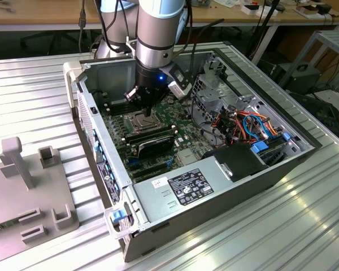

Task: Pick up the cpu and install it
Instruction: 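Install the second cpu locking lever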

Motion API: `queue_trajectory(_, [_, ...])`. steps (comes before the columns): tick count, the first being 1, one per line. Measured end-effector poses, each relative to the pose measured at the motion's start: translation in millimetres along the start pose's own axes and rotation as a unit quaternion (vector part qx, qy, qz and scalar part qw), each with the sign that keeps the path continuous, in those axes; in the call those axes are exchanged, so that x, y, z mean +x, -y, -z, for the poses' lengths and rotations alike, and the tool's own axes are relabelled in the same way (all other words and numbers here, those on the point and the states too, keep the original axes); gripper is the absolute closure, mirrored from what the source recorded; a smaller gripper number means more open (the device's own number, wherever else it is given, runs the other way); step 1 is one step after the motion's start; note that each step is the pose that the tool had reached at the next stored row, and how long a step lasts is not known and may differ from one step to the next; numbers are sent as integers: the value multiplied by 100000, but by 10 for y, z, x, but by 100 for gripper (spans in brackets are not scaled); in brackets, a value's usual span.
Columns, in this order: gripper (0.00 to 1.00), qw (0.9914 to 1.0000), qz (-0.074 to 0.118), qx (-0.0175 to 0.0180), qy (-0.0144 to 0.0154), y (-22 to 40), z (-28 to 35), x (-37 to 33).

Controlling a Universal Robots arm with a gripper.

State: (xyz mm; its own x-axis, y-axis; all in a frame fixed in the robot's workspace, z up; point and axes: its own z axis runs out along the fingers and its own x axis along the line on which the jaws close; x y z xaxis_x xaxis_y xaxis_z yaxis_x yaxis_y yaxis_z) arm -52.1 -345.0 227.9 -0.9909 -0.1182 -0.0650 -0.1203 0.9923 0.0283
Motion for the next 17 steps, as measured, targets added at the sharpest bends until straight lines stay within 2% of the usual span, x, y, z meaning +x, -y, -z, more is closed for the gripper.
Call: queue_trajectory(17, [89,100000,5,4,-3,134,14,16])
